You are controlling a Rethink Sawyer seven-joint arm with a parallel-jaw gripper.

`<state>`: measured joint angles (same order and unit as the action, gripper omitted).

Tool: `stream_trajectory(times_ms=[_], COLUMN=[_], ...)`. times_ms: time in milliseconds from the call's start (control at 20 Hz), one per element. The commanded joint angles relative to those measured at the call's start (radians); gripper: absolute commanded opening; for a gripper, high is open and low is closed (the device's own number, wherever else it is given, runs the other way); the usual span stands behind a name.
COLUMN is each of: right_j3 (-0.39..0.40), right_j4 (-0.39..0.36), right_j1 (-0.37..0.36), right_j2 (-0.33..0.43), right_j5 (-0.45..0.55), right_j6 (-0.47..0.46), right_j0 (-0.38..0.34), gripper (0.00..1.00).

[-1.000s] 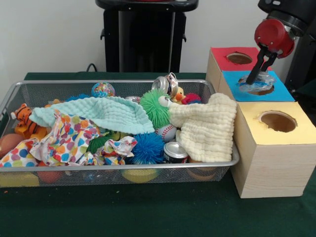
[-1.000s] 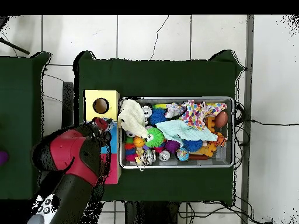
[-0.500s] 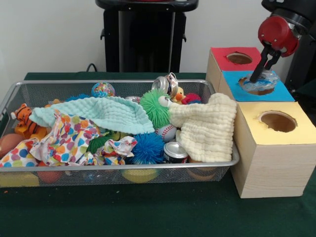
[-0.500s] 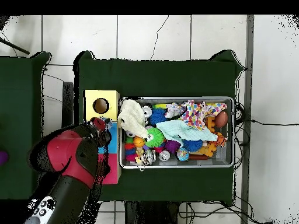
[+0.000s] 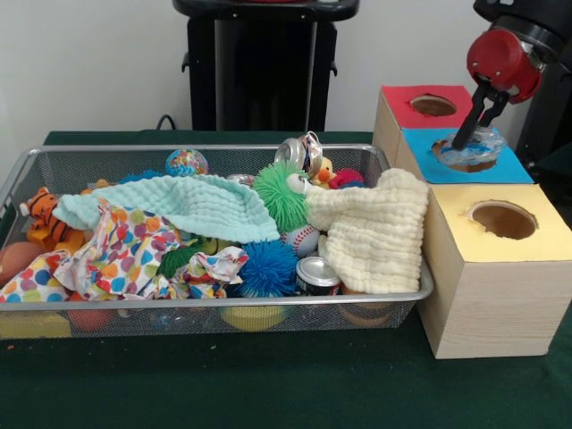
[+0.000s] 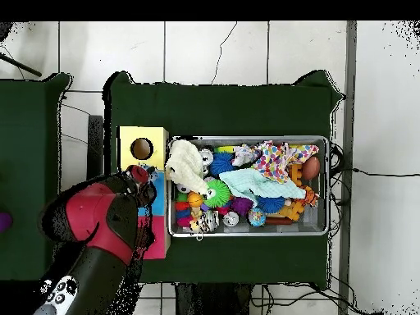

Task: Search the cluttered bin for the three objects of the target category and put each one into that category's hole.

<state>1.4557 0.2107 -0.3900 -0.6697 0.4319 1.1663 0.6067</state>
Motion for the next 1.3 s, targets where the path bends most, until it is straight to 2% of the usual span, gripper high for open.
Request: stream_trajectory(times_ms=[50,550,900,1300], right_j3=[0.013,0.014,-0.035,-0.043], right_j4=[0.032,0.022,0.031,0.031], right_j1=[0.042,0.082,0.123,0.125], right_j2=[0.071,0.099,0.099,0.102], right_j5=[0.068,-0.003,0.006,0.014], right_j6=[0.298,0.308,0.311,0.307], right_j0=[-0.013,-0.020,-0.019,-0.021], gripper=[0.00,0.00,0.00,0.00])
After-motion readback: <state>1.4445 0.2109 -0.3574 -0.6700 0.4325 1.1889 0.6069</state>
